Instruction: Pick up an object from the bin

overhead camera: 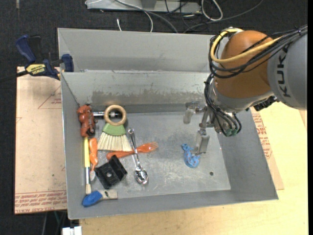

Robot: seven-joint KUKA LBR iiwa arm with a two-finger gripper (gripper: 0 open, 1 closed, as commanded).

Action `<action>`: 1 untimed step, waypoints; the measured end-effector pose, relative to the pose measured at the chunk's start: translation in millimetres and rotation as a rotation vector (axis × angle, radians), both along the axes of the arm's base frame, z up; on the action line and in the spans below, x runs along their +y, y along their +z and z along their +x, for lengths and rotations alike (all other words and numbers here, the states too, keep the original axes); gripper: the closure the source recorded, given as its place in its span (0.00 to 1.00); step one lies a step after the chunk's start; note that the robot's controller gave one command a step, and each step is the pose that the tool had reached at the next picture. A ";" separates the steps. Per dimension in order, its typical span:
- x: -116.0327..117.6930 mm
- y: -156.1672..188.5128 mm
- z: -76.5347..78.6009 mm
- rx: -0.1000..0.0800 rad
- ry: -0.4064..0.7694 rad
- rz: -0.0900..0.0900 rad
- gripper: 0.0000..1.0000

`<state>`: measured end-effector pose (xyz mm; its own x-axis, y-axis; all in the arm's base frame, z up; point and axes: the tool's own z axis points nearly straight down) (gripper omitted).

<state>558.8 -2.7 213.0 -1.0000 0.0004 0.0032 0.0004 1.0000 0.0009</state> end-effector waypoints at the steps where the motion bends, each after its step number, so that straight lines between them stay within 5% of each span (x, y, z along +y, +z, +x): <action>1: -0.2 1.6 1.2 -0.006 0.001 0.000 0.00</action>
Offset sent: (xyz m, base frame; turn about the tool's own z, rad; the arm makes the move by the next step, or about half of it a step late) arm -0.0157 -0.0555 -0.1430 -0.0426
